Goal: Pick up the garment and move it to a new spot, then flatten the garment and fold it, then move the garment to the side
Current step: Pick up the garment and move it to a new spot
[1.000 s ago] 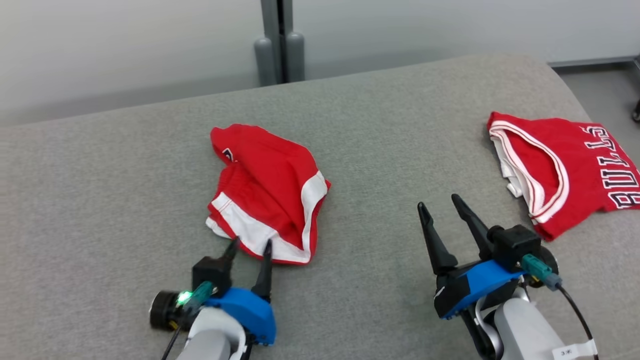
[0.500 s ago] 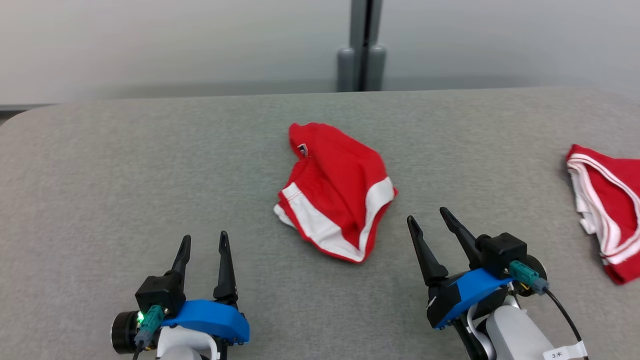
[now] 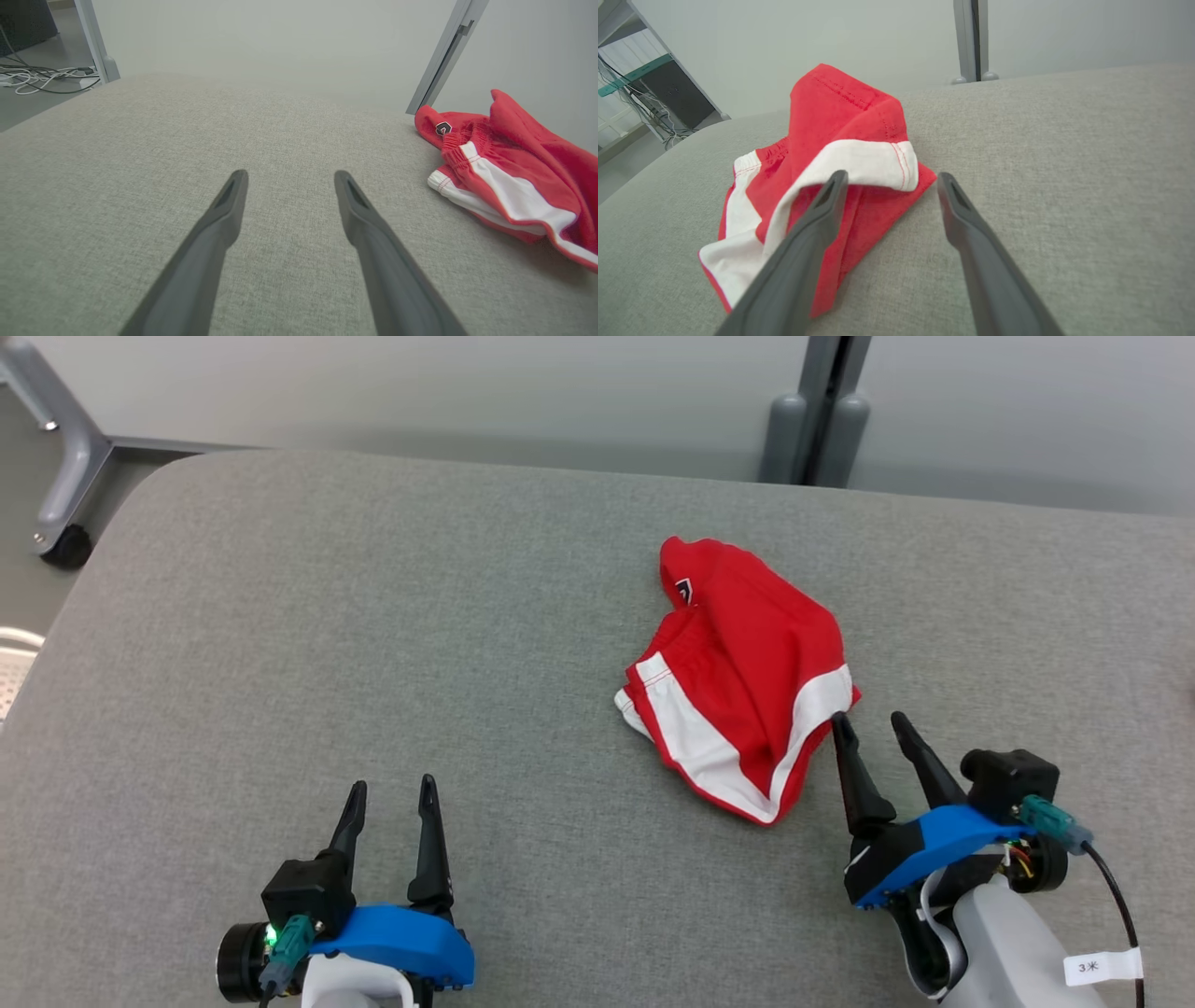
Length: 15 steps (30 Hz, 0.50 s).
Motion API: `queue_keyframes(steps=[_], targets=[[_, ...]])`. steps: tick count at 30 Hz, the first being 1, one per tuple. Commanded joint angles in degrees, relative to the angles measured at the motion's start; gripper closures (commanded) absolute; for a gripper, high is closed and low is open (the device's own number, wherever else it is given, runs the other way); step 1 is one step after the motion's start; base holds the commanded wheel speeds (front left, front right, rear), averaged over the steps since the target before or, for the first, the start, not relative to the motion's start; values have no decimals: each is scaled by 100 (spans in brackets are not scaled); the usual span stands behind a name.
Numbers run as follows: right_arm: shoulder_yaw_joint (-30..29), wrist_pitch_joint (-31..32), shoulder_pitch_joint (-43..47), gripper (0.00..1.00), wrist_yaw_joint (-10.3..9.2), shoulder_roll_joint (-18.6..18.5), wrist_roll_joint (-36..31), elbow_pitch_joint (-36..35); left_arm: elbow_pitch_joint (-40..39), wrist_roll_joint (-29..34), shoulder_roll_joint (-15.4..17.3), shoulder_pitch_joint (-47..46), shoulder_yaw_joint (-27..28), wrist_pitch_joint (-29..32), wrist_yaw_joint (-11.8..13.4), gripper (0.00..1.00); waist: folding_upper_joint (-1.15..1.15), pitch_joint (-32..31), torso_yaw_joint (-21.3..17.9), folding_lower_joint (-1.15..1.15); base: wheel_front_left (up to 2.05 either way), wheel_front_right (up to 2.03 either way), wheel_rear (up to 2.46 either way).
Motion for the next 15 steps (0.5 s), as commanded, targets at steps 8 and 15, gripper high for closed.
queue_keyframes(steps=[8, 15], targets=[[-41, 0, -327, 0, 1, -21, 448, 325, -111, -31, -4, -169, -134, -13, 46, 0, 0, 209, 223, 0, 0, 0, 0], [9, 1, -476, 85, 1, -23, 570, 487, -121, -69, -3, -248, -186, -13, 77, 0, 0, 276, 331, 0, 0, 0, 0]])
